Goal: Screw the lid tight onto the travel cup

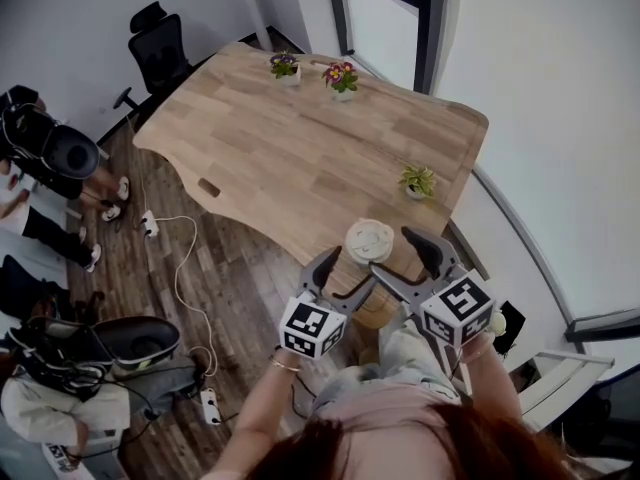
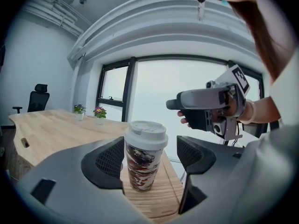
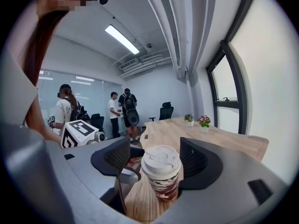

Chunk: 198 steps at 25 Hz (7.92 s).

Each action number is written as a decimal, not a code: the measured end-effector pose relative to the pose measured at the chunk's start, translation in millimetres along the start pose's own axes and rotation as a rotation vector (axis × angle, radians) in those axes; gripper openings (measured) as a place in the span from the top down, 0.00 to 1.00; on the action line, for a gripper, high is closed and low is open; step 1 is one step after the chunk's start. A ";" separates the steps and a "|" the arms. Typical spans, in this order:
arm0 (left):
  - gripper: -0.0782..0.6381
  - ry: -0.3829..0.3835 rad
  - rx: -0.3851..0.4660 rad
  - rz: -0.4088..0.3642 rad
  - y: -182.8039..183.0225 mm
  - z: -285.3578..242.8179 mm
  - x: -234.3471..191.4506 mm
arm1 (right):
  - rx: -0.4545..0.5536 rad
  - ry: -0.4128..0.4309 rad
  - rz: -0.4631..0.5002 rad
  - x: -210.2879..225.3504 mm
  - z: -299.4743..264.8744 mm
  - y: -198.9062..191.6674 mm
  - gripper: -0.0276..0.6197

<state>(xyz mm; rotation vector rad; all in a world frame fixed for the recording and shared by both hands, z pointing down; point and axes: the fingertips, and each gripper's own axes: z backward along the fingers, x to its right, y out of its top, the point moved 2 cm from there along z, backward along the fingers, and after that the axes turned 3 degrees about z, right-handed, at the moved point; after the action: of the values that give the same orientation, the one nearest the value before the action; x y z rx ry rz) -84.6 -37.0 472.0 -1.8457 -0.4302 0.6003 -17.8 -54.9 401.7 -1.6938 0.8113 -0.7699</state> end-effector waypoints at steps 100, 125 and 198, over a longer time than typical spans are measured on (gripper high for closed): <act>0.40 -0.147 -0.143 -0.206 -47.8 -69.5 -15.2 | -0.268 0.186 0.165 25.3 -49.7 -58.9 0.40; 0.40 -0.207 -0.218 -0.239 -48.0 -69.9 -10.4 | -0.247 0.086 0.128 20.3 -38.8 -58.4 0.40; 0.40 -0.326 -0.306 -0.330 -47.0 -89.3 -2.2 | -0.203 0.184 0.167 43.8 -24.5 -66.3 0.40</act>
<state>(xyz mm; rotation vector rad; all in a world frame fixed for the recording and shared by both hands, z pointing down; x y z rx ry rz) -33.9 -89.8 541.4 -1.9075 -1.0712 0.6332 -3.7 -89.8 475.9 -1.7232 1.1769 -0.7558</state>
